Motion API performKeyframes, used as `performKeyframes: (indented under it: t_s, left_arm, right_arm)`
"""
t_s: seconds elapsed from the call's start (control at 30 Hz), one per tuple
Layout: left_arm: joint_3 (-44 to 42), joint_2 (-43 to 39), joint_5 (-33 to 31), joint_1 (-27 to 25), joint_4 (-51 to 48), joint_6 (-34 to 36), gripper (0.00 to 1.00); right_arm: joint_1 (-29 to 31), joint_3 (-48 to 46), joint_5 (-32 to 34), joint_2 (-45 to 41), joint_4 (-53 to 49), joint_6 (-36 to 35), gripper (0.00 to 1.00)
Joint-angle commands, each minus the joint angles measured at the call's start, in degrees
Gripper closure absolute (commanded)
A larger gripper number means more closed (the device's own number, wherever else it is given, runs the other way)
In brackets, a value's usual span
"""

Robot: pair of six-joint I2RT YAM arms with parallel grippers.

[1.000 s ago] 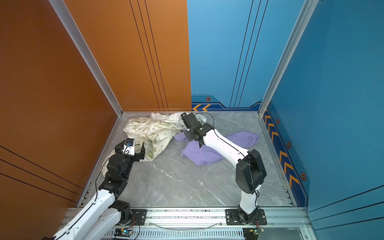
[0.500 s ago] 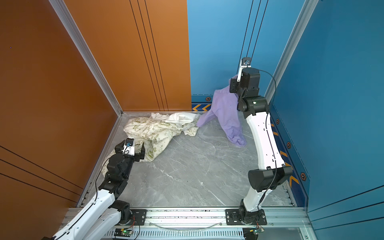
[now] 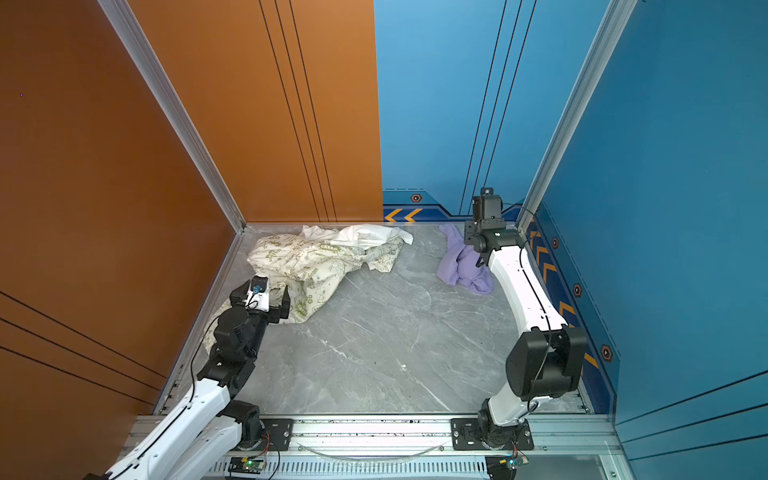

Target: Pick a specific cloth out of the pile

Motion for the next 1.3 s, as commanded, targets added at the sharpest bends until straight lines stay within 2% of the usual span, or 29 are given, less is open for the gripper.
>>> performKeyframes:
  t_s: [0.0, 0.13, 0.3, 0.67, 1.07, 1.27]
  left_arm:
    - [0.48, 0.21, -0.29, -0.43, 0.18, 0.83, 0.02]
    - [0.49, 0.36, -0.12, -0.46, 0.17, 0.77, 0.02]
    - [0.43, -0.13, -0.38, -0.5, 0.17, 0.77, 0.02]
    - [0.4, -0.4, -0.51, -0.64, 0.13, 0.86, 0.02]
    - [0.37, -0.53, -0.82, -0.64, 0.06, 0.88, 0.02]
    - [0.35, -0.58, -0.83, -0.75, 0.1, 0.86, 0.02]
  right_arm:
    - [-0.47, -2.84, 0.15, -6.53, 1.42, 3.25, 0.37]
    - [-0.37, -2.61, -1.5, -8.56, 2.08, 3.95, 0.16]
    - [0.19, 0.15, -6.3, -7.09, 2.26, 4.23, 0.08]
    - [0.94, -2.26, -11.61, 0.79, 1.21, 6.78, 0.0]
    - [-1.36, -6.37, -16.8, 14.5, -1.78, 11.09, 0.0]
    - [-3.84, -8.93, -22.39, 19.83, -1.8, 14.13, 0.0]
